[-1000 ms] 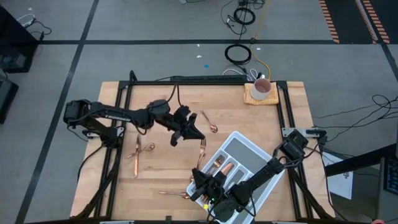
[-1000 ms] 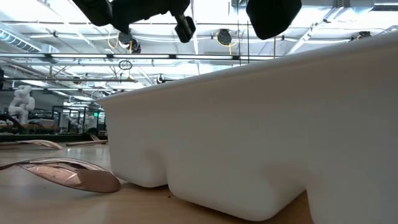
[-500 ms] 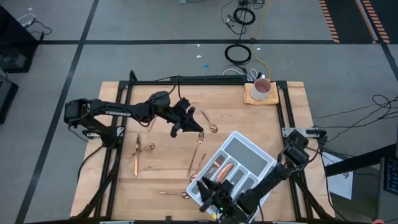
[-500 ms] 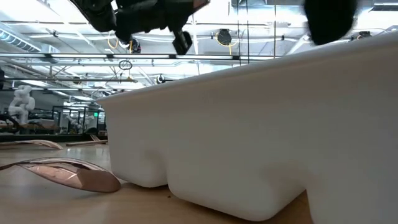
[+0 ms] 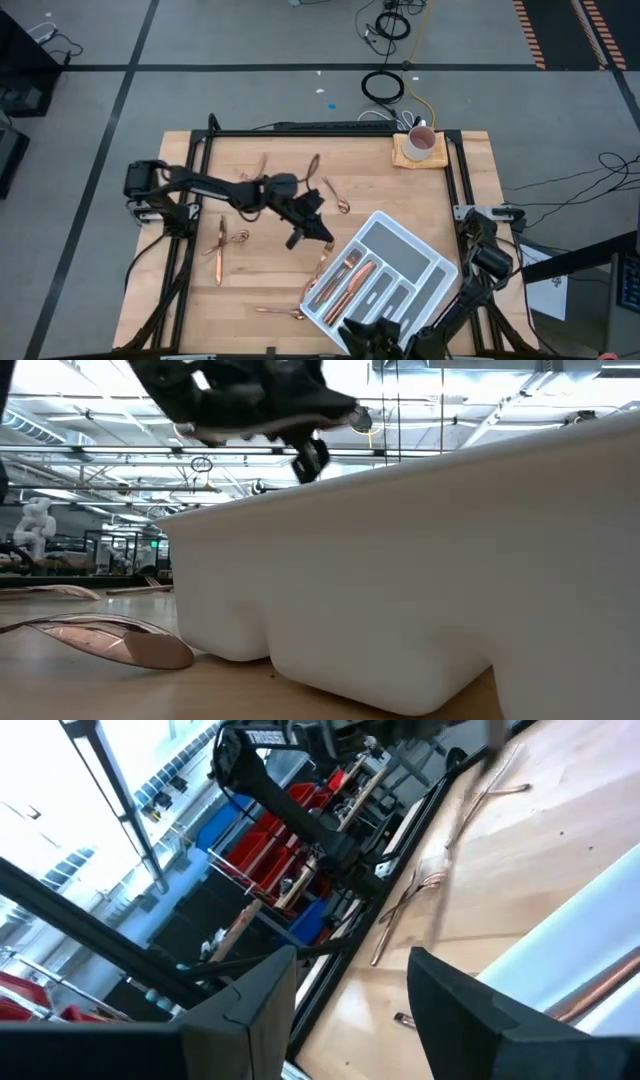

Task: Sort silverware
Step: Put the gold fork into the silverware tray, then put the gold knife into the silverware tray

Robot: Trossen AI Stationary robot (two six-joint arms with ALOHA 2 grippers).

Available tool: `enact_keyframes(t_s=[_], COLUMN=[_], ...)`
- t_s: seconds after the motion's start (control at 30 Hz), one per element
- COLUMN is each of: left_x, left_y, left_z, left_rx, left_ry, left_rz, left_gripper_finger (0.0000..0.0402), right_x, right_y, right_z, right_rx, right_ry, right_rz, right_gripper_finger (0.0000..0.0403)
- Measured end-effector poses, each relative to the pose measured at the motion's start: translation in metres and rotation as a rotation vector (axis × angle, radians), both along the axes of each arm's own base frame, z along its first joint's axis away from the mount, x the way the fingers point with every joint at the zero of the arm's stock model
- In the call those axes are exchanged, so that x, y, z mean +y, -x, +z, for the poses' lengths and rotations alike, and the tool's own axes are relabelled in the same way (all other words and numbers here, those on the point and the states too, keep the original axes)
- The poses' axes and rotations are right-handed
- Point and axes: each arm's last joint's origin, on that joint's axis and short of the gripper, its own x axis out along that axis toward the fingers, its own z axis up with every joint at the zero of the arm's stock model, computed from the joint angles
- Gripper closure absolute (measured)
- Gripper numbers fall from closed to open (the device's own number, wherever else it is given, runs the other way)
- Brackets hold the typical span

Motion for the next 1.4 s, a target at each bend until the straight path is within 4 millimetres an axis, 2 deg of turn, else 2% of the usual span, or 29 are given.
enact_keyframes(t_s=[0.37, 0.5, 0.63, 0.8, 0.93, 1.1, 1.4], left_x=[-0.010, -0.009, -0.008, -0.008, -0.008, -0.007, 0.009], left_y=[-0.057, -0.067, -0.076, -0.081, -0.081, -0.081, -0.080], left_z=[-0.020, -0.040, -0.050, -0.070, -0.072, -0.070, -0.069], left_rx=[0.016, 0.074, 0.077, 0.119, 0.124, 0.069, 0.096], left_ry=[-0.043, -0.058, -0.068, -0.074, -0.073, -0.128, -0.077], left_rz=[-0.095, -0.105, -0.103, -0.108, -0.107, -0.134, -0.145], left_gripper_finger=[0.0402, 0.0402, 0.0402, 0.0401, 0.0391, 0.0356, 0.0282], right_x=[-0.009, -0.008, -0.007, -0.007, -0.007, -0.006, -0.006], right_y=[-0.010, -0.010, -0.009, -0.008, -0.008, -0.008, -0.008], right_z=[0.000, 0.000, 0.001, 0.001, 0.001, 0.001, 0.001], right_rx=[-0.002, -0.004, -0.005, -0.005, -0.005, -0.001, 0.018], right_ry=[-0.003, -0.006, -0.007, -0.007, -0.007, -0.002, 0.024], right_rz=[-0.028, -0.026, -0.023, -0.021, -0.021, -0.020, -0.021], right_gripper_finger=[0.0230, 0.0230, 0.0230, 0.0230, 0.0230, 0.0229, 0.0214])
